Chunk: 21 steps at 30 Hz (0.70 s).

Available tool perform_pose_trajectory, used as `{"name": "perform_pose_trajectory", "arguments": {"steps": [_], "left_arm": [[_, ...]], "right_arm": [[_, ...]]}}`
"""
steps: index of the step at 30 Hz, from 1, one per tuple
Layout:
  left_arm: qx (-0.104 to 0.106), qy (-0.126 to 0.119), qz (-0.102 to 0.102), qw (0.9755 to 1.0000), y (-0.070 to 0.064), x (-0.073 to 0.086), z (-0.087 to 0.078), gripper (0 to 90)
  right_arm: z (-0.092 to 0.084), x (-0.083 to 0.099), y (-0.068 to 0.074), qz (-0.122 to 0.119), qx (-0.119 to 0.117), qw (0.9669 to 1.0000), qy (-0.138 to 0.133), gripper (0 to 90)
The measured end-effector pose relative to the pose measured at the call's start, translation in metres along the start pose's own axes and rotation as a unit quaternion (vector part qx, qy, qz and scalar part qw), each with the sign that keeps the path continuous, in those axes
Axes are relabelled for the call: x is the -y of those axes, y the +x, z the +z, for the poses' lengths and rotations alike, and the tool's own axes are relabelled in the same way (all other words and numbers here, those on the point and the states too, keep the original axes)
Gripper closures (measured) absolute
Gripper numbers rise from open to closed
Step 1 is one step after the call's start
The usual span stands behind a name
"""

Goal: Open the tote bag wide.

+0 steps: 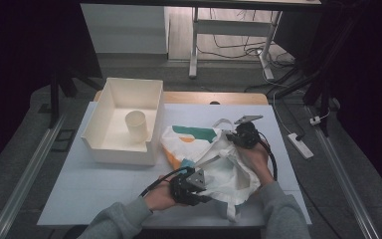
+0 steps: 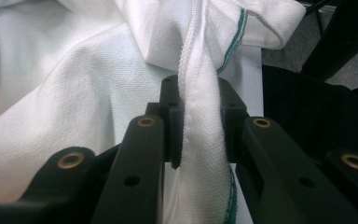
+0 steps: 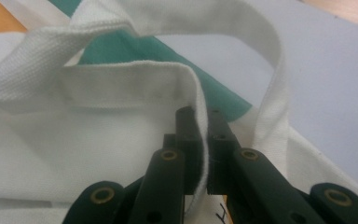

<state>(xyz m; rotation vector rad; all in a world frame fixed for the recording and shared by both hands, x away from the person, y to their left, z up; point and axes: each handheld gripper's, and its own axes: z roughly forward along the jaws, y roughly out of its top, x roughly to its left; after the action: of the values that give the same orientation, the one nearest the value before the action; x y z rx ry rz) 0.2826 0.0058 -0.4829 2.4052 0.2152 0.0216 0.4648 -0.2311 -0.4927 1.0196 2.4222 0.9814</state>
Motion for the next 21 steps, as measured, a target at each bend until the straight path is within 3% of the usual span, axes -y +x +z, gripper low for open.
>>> {"name": "perform_pose_trajectory", "arguments": {"steps": [4,8,13,16,21], "left_arm": [[-0.005,-0.004,0.0,1.0,-0.001,0.0,-0.001,74.4],[-0.02,-0.012,0.005,0.9997,-0.003,-0.001,-0.003,65.3],[-0.033,-0.026,-0.002,0.9991,-0.005,-0.004,-0.011,51.9],[-0.036,-0.038,-0.003,0.9986,-0.008,-0.006,-0.017,45.8],[-0.043,-0.054,-0.019,0.9974,-0.007,-0.01,-0.03,39.5]], "right_arm": [[-0.011,-0.003,0.001,0.005,-0.002,0.9999,-0.014,84.1],[-0.024,-0.006,0.004,0.003,-0.017,0.9994,-0.03,67.7],[-0.047,-0.009,0.013,-0.001,-0.017,0.9976,-0.067,52.9],[-0.063,-0.012,0.018,-0.006,-0.019,0.9958,-0.09,50.5],[-0.08,-0.01,0.028,-0.018,-0.029,0.9944,-0.101,49.4]]}}
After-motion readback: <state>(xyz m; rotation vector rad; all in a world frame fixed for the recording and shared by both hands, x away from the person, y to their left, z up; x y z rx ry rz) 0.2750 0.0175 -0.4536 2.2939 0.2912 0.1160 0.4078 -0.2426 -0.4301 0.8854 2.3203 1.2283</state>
